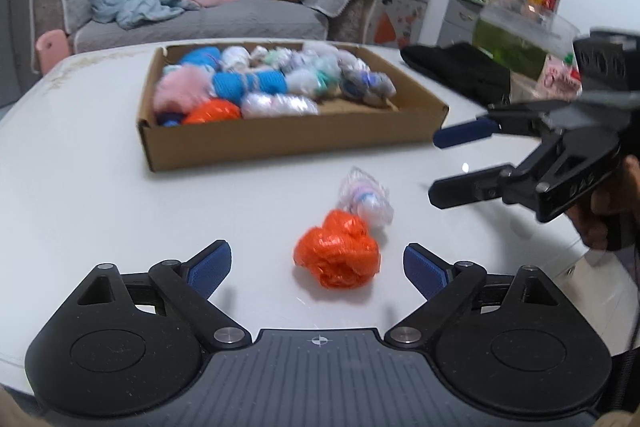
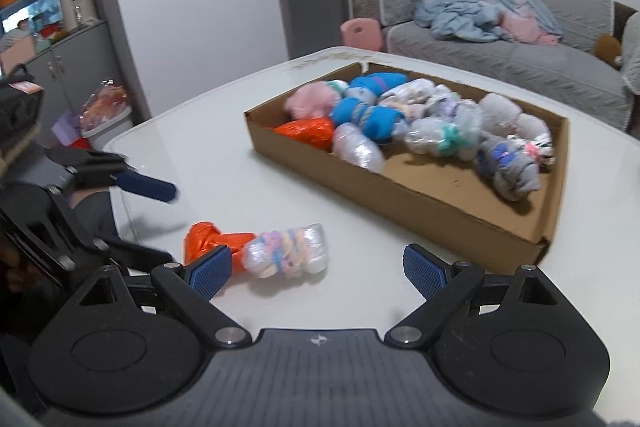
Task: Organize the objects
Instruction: 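Withdraw both open tools from the box toward the last two bundles, then grasp the orange bag bundle with left tool while right tool grasps pastel plastic roll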
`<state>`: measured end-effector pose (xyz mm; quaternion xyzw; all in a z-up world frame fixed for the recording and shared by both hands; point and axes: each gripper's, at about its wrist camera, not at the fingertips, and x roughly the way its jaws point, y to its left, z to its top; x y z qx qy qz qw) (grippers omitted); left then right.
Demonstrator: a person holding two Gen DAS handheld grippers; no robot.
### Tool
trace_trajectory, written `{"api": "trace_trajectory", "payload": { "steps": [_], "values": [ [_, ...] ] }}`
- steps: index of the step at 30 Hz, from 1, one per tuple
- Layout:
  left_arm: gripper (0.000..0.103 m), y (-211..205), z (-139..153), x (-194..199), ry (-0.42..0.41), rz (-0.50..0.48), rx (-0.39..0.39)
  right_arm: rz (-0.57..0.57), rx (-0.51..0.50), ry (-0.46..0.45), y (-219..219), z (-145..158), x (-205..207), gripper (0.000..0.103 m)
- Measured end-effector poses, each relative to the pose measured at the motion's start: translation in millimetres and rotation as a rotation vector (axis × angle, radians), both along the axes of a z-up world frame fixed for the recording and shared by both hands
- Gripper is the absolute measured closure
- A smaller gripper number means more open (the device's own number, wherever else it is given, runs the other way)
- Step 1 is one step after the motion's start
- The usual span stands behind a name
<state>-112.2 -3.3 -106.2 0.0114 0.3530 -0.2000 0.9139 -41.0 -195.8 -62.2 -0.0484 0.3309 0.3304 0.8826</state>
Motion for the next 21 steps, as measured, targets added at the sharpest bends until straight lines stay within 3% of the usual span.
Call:
{"api": "trace_trajectory", "payload": {
  "steps": [7,14,17,21],
  "values": [
    [0.012,-2,-19,10,-0.004,0.023,0.076,0.048,-0.016,0.019,14,-14,8,0.013],
    [0.011,24,-13,13,-0.024,0.128,0.135,0.077,-0.024,0.029,29,-23,15,0.013],
    [0.011,34,-13,15,0.012,0.149,0.086,0.083,-0.040,0.027,33,-26,15,0.013],
    [0.011,25,-8,4,-0.012,0.084,0.067,0.080,-0.041,0.029,35,-29,15,0.015]
  ]
}}
